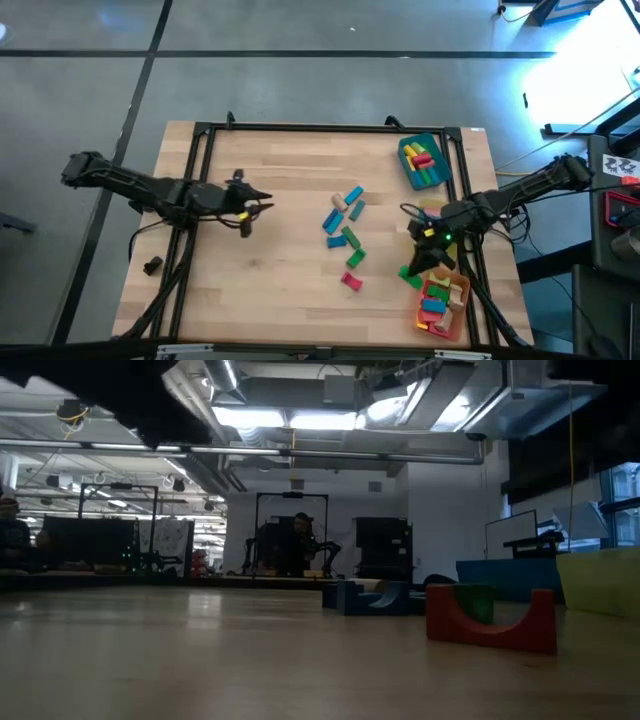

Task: Sort blocks by size
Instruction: Put the green arch block into the orange bin, then put the blue rectangular block into the yellow bin

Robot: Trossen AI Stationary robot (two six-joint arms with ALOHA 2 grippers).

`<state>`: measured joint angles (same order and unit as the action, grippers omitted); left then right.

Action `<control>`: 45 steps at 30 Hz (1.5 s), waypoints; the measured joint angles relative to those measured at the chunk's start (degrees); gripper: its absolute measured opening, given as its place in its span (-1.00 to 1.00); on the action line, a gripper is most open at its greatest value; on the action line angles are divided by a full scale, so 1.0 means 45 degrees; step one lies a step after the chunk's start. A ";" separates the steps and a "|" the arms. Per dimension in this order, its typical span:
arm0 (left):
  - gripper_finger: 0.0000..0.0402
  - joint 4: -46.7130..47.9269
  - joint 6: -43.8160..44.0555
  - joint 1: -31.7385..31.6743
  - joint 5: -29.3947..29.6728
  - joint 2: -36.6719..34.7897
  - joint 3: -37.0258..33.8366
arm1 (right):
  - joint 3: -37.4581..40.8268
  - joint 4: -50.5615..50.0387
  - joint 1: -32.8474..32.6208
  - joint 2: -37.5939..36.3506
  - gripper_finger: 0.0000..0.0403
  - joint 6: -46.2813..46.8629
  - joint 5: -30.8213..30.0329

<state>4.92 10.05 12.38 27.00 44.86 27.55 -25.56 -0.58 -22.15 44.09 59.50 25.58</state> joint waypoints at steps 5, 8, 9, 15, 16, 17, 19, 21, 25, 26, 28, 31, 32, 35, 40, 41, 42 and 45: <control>-0.50 0.0034 -0.0144 -0.0005 0.0015 -0.2186 -0.1342 | -0.0005 -0.0987 -0.0991 0.0005 -0.85 0.1795 0.1594; -0.50 0.0115 -0.0045 -0.0005 0.0016 -0.3295 -0.1796 | -0.0005 -0.2268 -0.2126 0.0007 -0.85 0.2546 0.1679; -0.50 0.0104 -0.0061 -0.0005 0.0025 -0.3594 -0.1913 | -0.0005 -0.2737 -0.2529 0.0007 -0.85 0.2707 0.1461; -0.50 0.0051 -0.0905 -0.0010 0.0105 -0.5187 -0.2500 | -0.0005 -0.5564 -0.4349 0.0012 -0.85 0.3783 -0.0489; -0.50 0.0179 -0.0913 -0.0010 0.0108 -0.5395 -0.2544 | -0.0005 -0.5924 -0.4548 0.0012 -0.85 0.4018 -0.0686; -0.50 0.0319 -0.0911 -0.0010 0.0114 -0.5563 -0.2559 | -0.0005 -0.6200 -0.4731 0.0012 -0.85 0.4150 -0.0821; -0.50 0.0477 -0.0924 -0.0010 0.0126 -0.5808 -0.2559 | -0.0005 -0.6655 -0.4986 0.0012 -0.84 0.4689 -0.0922; -0.50 0.0673 -0.1073 -0.0010 0.0130 -0.5993 -0.2559 | -0.0005 -0.6880 -0.5112 0.0012 -0.79 0.5377 -0.0887; -0.50 0.0905 -0.1437 -0.0010 0.0127 -0.6303 -0.2563 | -0.0005 -0.6887 -0.5081 0.0012 -0.60 0.6415 -0.0714; -0.50 0.0918 -0.1349 -0.0010 0.0127 -0.6400 -0.2563 | -0.0005 -0.6885 -0.5081 0.0012 -0.55 0.6449 -0.0696; -0.50 0.1061 -0.1319 -0.0010 0.0126 -0.6694 -0.2563 | -0.0005 -0.6881 -0.5084 0.0017 -0.45 0.6451 -0.0689; -0.50 0.1761 -0.1266 -0.0010 0.0126 -0.7245 -0.2563 | -0.0005 -0.6897 -0.5081 0.0017 -0.31 0.6456 -0.0688; -0.50 0.1964 -0.1259 -0.0010 0.0126 -0.7423 -0.2563 | -0.0005 -0.6890 -0.5081 0.0017 -0.26 0.6461 -0.0684; -0.50 0.2295 -0.1236 -0.0010 0.0126 -0.7954 -0.2563 | -0.0005 -0.6721 -0.5071 0.0017 -0.17 0.6450 -0.0330; -0.50 0.2835 -0.1312 -0.0005 0.0129 -0.8736 -0.2601 | -0.0238 -0.6248 -0.5076 -0.0033 -0.13 0.6240 -0.0804; -0.50 0.2721 -0.1303 -0.0005 0.0126 -0.8898 -0.2759 | -0.0451 -0.6253 -0.5076 -0.0091 -0.13 0.5965 -0.1206; -0.50 0.2534 -0.1321 -0.0005 0.0085 -0.9060 -0.2977 | -0.0697 -0.6214 -0.5072 -0.0155 -0.12 0.5581 -0.1703; -0.50 0.1231 -0.1622 -0.0005 -0.0412 -0.9545 -0.4040 | -0.1451 -0.6211 -0.4967 -0.0234 -0.12 0.4323 -0.3588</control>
<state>10.46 2.75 12.36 25.15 1.90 9.37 -32.09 -28.53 -44.50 43.03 78.96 9.44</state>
